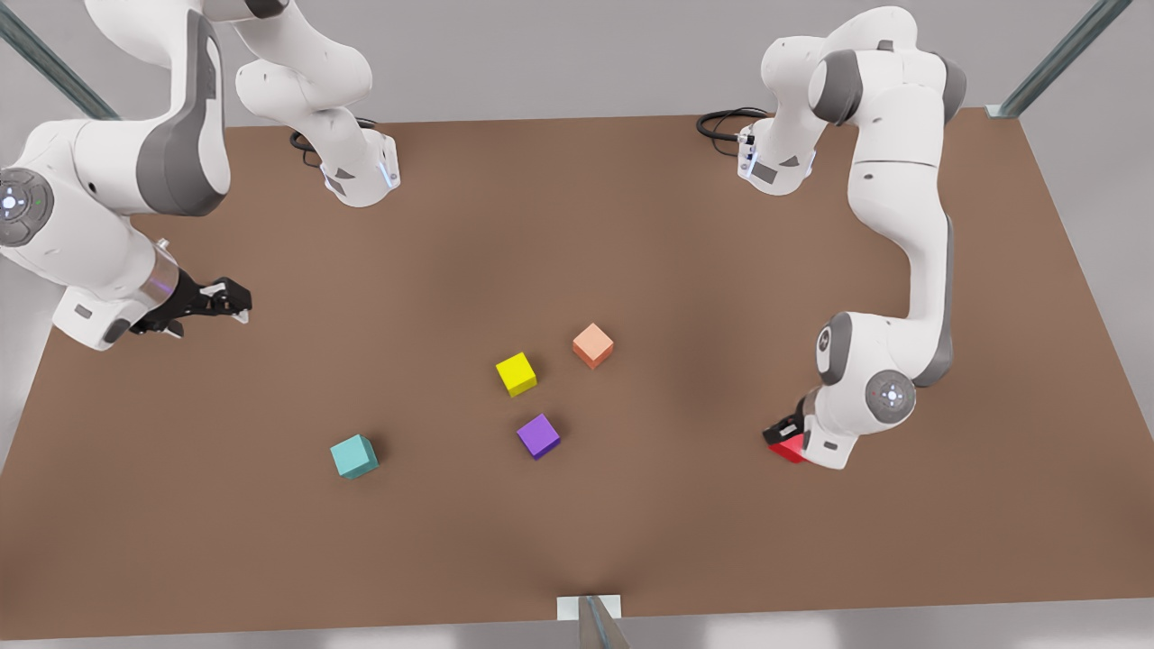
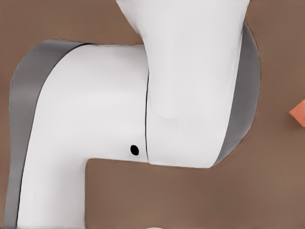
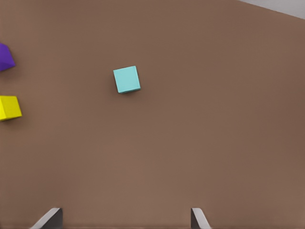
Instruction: Pick up red wooden cube and pass to hand red wooden cube and place in blue wooden cube
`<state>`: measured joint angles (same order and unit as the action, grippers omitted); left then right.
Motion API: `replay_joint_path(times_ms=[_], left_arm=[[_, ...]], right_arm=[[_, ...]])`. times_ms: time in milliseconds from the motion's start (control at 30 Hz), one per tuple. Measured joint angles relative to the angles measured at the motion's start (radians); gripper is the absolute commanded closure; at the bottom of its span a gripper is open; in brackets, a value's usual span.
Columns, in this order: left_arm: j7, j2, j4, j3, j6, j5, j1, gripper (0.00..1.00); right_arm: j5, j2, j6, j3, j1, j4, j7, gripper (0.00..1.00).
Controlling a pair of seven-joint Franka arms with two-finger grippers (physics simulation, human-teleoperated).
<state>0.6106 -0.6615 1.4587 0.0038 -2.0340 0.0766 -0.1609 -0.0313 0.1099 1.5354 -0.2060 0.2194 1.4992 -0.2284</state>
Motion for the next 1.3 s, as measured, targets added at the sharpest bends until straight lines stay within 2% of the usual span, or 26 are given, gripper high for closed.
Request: replay_joint_path(times_ms=[633, 1267, 1300], left_arm=[[0.534, -0.052, 0.089, 0.016, -0.167, 0.007, 0.023, 0.0], [0.709, -0.156, 0.09, 0.015, -0.286, 0.0, 0.033, 0.0], [0.71, -0.157, 0.09, 0.014, -0.29, 0.0, 0.033, 0.19]], right_arm=[[0.02, 0.002, 0.029, -0.003, -0.014, 0.043, -0.026, 0.0], [0.022, 0.003, 0.04, -0.003, -0.012, 0.061, -0.035, 0.0], [0.023, 0.002, 0.04, -0.003, -0.012, 0.063, -0.036, 0.0]])
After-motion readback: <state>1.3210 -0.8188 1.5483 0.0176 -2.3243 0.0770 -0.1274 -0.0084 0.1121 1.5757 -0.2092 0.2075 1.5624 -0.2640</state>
